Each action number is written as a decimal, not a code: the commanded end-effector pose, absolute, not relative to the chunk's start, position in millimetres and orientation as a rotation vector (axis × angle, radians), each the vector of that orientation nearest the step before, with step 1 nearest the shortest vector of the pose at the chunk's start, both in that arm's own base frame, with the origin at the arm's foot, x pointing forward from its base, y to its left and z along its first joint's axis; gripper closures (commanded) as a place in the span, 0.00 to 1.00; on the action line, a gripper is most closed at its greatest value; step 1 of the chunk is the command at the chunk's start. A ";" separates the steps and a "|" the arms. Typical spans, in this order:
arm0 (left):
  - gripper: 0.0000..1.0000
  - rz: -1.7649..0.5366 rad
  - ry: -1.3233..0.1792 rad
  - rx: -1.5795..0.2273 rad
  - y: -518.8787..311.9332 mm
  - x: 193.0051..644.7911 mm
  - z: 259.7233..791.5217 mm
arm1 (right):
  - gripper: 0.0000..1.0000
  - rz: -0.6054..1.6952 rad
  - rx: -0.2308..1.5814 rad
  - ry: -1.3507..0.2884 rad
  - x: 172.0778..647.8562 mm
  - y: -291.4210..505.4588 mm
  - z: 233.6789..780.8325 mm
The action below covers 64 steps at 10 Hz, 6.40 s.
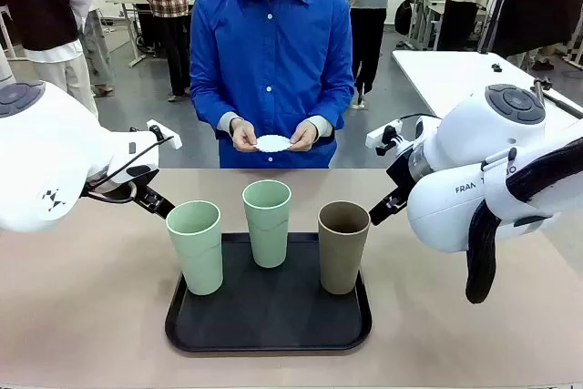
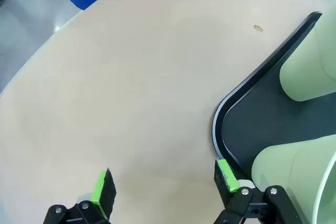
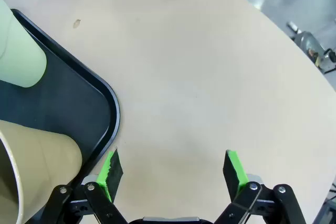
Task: Place coasters on the table and set cups on them.
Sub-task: Pick up one Reusable plastic cup and place it on a coaster set by the human.
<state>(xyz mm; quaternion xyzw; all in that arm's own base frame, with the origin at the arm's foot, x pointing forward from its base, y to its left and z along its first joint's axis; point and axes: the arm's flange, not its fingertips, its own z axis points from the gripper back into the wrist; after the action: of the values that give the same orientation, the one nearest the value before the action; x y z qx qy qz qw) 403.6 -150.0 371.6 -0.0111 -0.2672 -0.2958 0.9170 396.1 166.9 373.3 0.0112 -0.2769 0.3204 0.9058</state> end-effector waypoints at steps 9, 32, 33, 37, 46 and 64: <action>0.00 -0.609 -0.550 -0.023 -150.0 403.5 371.6 | 0.00 0.662 0.023 -0.572 396.0 167.0 373.3; 0.00 -0.507 -0.203 -0.835 -35.1 320.6 496.5 | 0.00 0.222 0.907 -0.169 294.9 51.6 459.4; 0.00 -0.475 -0.198 -0.985 -11.8 337.2 494.2 | 0.00 0.139 1.059 -0.160 301.8 19.5 444.3; 0.00 -0.278 -0.114 -1.227 61.6 359.9 456.6 | 0.00 -0.030 1.282 -0.124 295.8 -63.4 404.5; 0.00 -0.094 -0.156 -1.200 80.4 323.6 449.2 | 0.00 -0.077 1.325 -0.191 245.7 -131.6 398.7; 0.00 -0.109 -0.158 -1.246 98.5 334.5 442.2 | 0.00 -0.151 1.334 -0.194 259.0 -142.9 404.9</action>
<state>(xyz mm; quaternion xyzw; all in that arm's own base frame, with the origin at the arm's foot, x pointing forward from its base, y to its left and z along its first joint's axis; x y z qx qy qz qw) 334.7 94.7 440.5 -0.5770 -0.0686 -0.0468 0.8125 257.1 -142.7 403.9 0.6133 -0.0877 -0.0651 0.7822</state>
